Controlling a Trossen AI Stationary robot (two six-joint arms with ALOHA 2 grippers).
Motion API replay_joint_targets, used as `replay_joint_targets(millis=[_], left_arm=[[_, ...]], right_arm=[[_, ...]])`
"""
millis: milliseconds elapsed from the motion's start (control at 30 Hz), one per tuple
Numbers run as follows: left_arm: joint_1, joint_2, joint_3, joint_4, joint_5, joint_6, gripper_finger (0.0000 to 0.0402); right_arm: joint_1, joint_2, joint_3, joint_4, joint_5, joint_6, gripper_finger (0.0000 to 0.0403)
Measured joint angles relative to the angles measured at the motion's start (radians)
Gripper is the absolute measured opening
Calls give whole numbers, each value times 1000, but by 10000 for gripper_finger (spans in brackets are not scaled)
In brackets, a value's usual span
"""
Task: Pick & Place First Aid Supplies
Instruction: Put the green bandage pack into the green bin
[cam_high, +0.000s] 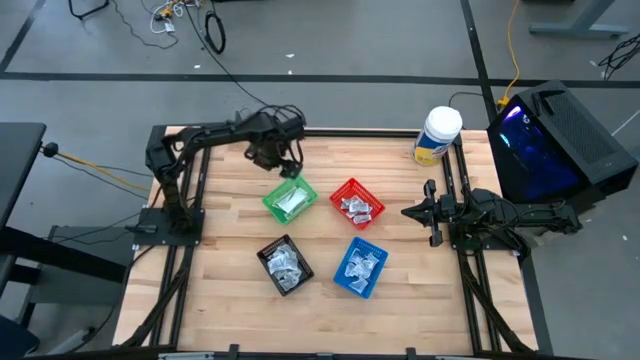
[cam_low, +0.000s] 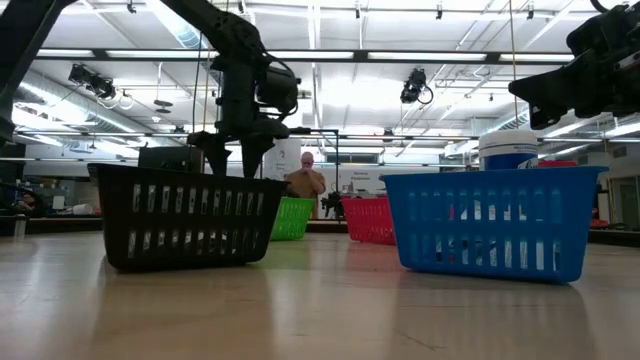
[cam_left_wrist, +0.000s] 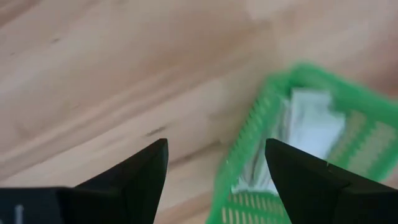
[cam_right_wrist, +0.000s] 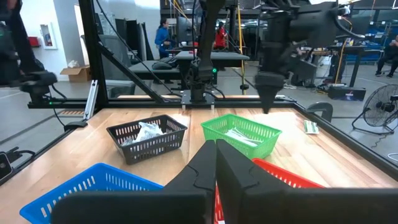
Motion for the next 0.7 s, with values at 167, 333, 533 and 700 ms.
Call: replay_joint_targets(millis=[167,333,533,700], left_arm=[[85,-1,0,8,-43,-151,275],[158,-1,0,23,-127,-374,275],[228,-1,0,123,-147,-703,275],[271,-1,0,240,-133,-874,275]], right_arm=[[0,0,0,0,0,0,13],[0,0,0,0,0,0,13],[0,0,0,0,0,0,13],[0,0,0,0,0,0,13]])
